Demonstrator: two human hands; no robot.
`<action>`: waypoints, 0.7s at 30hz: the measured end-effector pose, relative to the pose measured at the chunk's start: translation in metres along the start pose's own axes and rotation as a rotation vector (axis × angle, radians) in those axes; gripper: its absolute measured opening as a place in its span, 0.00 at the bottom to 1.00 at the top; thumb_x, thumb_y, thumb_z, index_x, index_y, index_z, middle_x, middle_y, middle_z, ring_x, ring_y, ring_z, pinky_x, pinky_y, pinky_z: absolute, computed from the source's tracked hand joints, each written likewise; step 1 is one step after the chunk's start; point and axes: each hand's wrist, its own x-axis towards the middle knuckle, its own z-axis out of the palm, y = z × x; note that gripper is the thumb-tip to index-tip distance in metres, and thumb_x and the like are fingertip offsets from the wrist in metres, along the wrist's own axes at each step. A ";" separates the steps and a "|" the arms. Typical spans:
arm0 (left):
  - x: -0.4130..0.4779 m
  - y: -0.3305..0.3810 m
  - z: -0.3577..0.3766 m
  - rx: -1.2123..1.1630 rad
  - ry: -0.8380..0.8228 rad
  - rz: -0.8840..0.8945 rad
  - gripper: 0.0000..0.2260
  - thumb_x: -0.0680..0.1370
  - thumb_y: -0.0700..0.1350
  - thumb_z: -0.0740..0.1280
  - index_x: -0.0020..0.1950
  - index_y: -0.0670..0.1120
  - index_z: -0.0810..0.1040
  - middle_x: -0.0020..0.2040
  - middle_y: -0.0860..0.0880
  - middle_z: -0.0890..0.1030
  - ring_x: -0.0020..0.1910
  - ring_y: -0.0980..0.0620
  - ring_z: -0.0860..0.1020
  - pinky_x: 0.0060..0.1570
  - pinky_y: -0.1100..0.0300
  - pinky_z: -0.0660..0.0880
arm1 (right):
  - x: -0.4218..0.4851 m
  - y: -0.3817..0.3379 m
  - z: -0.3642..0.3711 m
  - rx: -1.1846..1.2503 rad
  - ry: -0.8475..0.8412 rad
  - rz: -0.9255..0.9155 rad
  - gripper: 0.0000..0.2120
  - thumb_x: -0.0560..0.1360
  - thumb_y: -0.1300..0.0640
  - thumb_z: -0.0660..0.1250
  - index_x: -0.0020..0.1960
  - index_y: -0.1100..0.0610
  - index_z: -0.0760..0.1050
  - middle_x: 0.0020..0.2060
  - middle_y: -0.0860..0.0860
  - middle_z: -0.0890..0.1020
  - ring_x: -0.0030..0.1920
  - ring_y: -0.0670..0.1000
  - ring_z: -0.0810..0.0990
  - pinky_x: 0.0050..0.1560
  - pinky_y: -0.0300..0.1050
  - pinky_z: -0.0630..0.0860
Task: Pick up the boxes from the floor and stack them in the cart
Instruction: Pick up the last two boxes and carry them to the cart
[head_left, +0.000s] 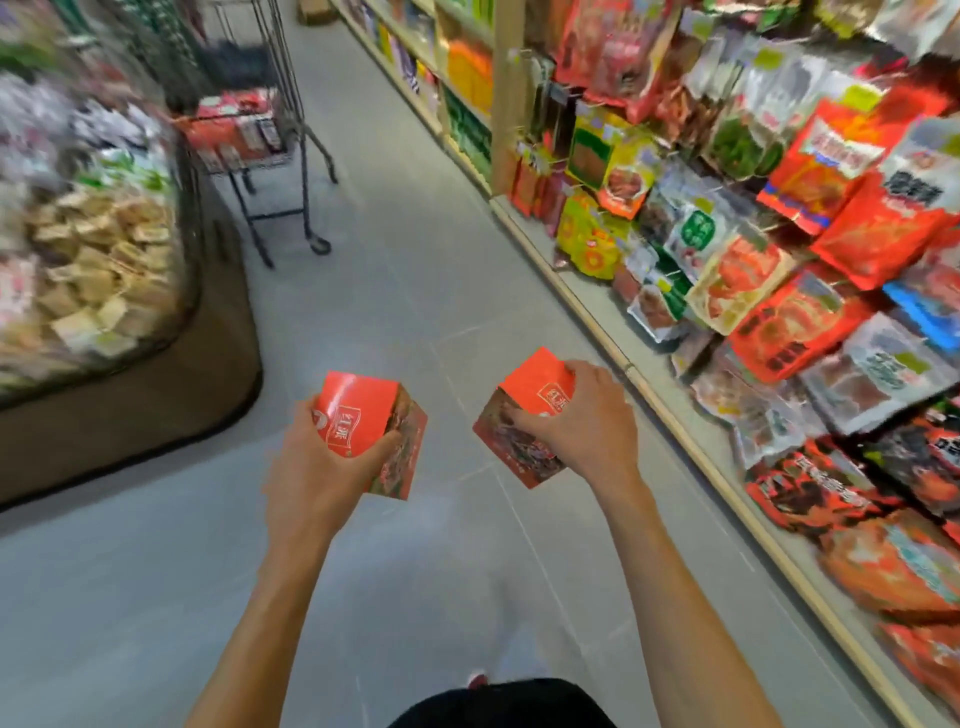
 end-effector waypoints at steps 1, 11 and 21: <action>0.018 -0.007 -0.006 0.010 0.012 -0.024 0.40 0.64 0.61 0.78 0.70 0.53 0.64 0.57 0.52 0.77 0.49 0.50 0.78 0.50 0.48 0.77 | 0.017 -0.014 0.012 -0.010 -0.030 -0.019 0.44 0.59 0.30 0.72 0.68 0.49 0.66 0.59 0.49 0.74 0.59 0.53 0.74 0.57 0.51 0.71; 0.230 -0.037 -0.038 -0.009 0.109 -0.197 0.40 0.64 0.60 0.78 0.70 0.52 0.65 0.55 0.54 0.75 0.49 0.51 0.77 0.47 0.52 0.76 | 0.218 -0.150 0.107 -0.035 -0.207 -0.183 0.41 0.58 0.30 0.71 0.65 0.49 0.69 0.56 0.49 0.75 0.55 0.54 0.76 0.53 0.51 0.75; 0.447 -0.026 -0.075 -0.027 0.288 -0.280 0.36 0.66 0.58 0.79 0.68 0.52 0.66 0.51 0.56 0.75 0.48 0.52 0.77 0.47 0.53 0.76 | 0.423 -0.302 0.185 -0.040 -0.305 -0.321 0.40 0.57 0.30 0.72 0.63 0.48 0.69 0.52 0.47 0.75 0.53 0.52 0.76 0.52 0.51 0.75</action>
